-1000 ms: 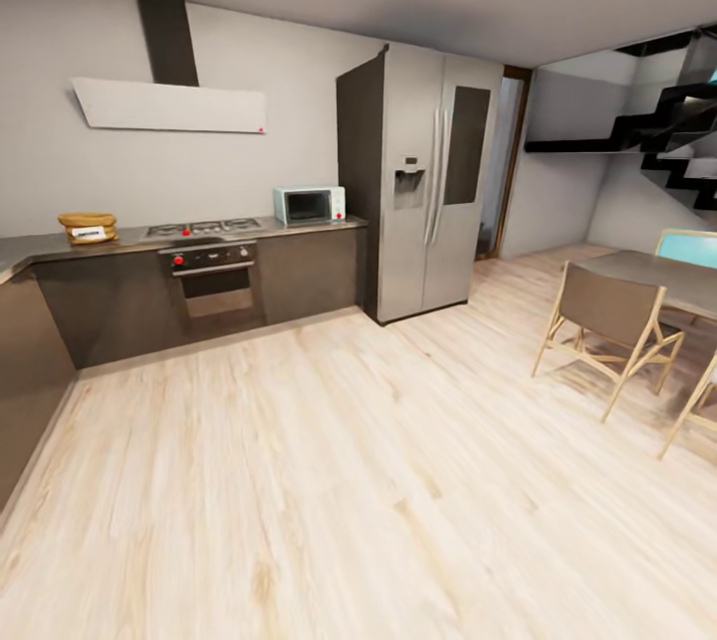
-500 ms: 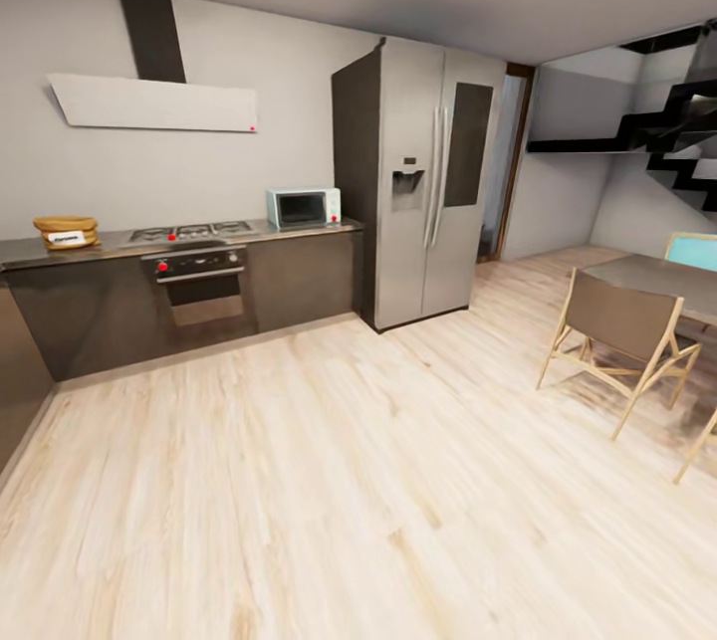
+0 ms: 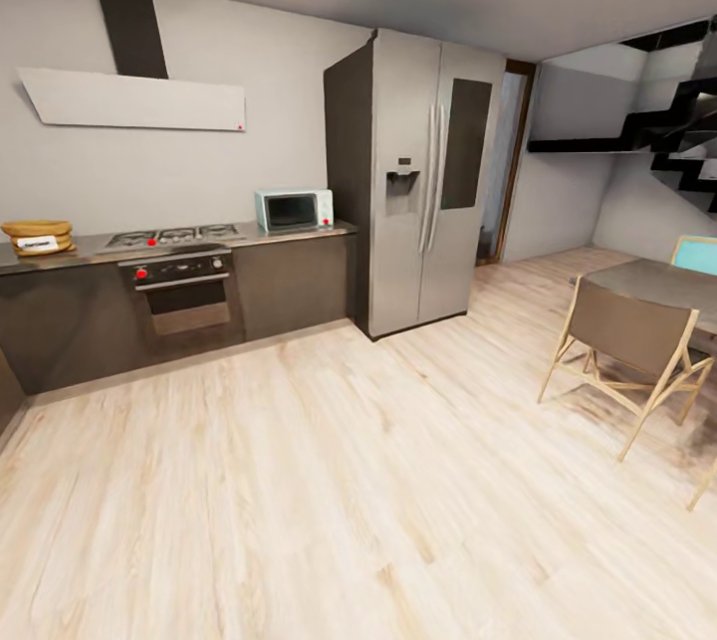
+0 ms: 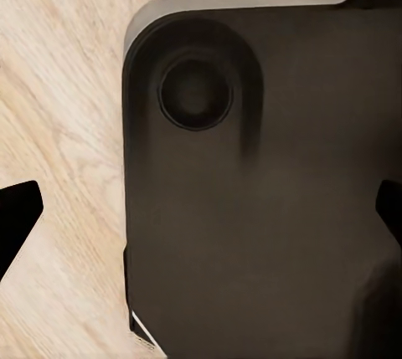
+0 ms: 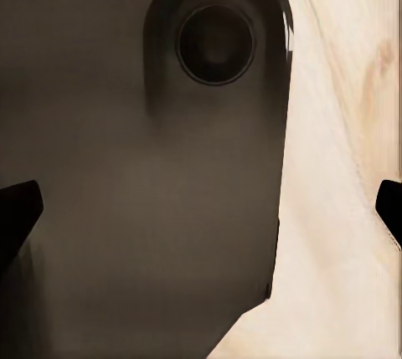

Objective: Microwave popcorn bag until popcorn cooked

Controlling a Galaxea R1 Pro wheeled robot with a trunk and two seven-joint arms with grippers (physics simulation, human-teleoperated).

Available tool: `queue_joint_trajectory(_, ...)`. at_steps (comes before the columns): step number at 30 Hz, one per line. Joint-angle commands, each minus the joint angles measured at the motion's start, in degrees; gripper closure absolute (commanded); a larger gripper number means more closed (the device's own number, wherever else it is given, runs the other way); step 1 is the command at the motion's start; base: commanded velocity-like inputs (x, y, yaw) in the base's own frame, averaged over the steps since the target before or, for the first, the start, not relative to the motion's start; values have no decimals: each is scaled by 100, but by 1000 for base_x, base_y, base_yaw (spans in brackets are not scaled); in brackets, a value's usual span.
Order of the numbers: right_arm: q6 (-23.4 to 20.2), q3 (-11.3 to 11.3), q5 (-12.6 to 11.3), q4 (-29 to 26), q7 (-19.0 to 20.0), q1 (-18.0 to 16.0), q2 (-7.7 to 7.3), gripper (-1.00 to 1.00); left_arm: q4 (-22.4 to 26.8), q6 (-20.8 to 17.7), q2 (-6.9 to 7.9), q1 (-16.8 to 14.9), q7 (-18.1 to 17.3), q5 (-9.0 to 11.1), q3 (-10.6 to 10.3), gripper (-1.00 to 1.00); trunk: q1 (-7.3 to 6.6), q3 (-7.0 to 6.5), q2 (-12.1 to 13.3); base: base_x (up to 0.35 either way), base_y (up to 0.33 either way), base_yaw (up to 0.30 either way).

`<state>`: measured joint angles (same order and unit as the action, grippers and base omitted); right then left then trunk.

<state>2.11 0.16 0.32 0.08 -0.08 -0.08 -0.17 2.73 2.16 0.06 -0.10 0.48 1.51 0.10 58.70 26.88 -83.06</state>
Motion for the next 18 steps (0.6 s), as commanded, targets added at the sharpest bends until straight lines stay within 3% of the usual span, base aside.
queue_joint_trajectory(1, 18, 1, 3, 1, -1, -1, 0, -100, 1, 9, 2, -2, 5, 16, -1, -100, 3, 4, -2, 321, -20, 0)
queue_joint_trajectory(18, 18, 1, 3, 1, -1, -1, 0, -100, 0, 4, 12, -3, 3, 16, -1, -100, 3, 4, -2, 323, -2, 0)
